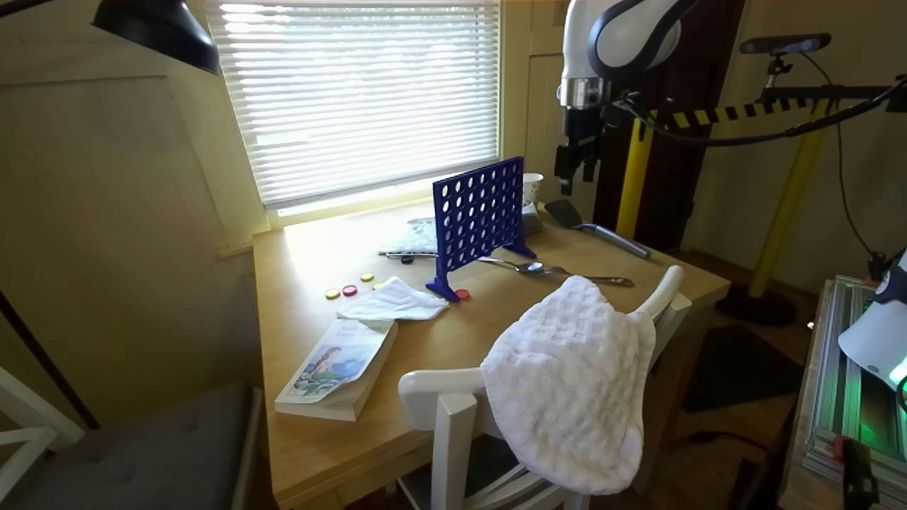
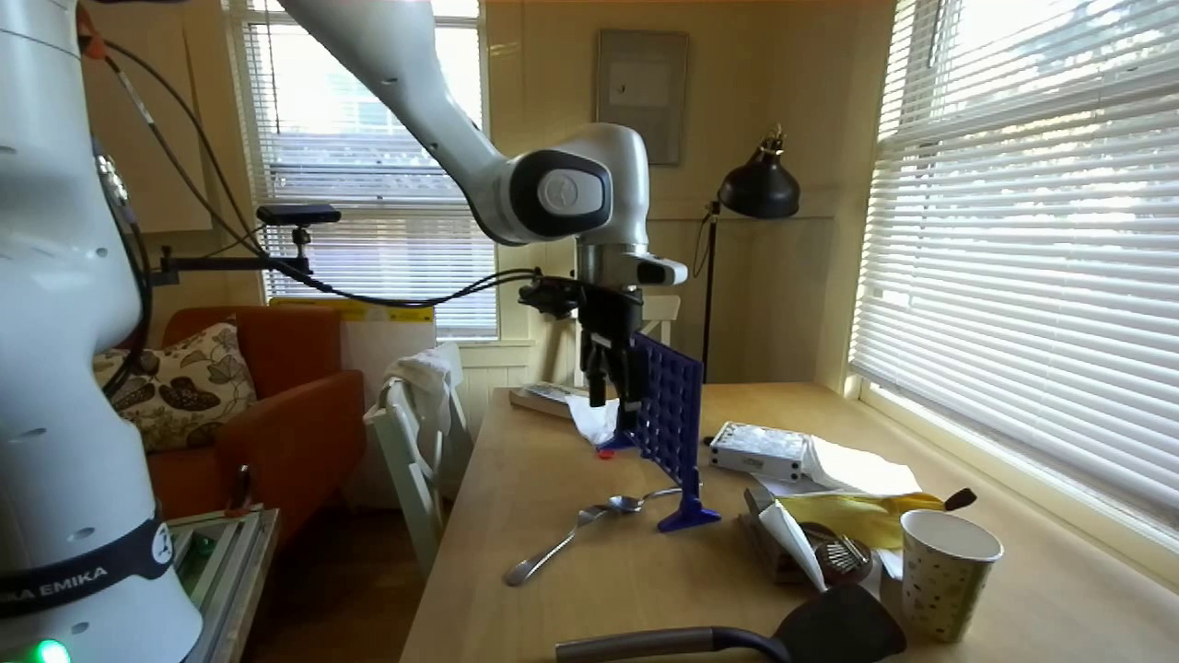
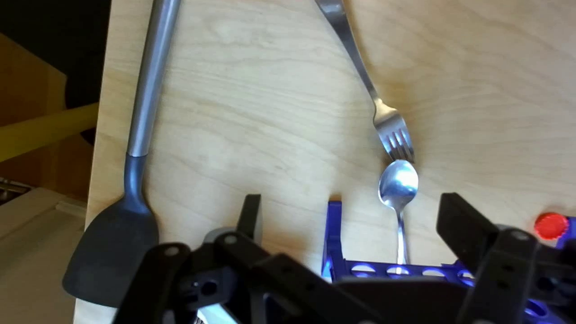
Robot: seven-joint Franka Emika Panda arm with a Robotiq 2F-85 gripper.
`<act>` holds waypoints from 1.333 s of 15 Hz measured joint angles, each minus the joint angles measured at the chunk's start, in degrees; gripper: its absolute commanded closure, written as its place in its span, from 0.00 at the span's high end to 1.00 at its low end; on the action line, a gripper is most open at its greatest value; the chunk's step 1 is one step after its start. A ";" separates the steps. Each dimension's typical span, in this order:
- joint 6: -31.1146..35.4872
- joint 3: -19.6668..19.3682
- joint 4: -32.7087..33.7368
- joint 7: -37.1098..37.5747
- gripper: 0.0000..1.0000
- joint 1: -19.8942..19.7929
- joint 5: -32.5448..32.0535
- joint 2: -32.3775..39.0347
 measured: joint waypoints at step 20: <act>29.77 -0.49 9.44 9.97 1.00 7.91 -2.66 23.43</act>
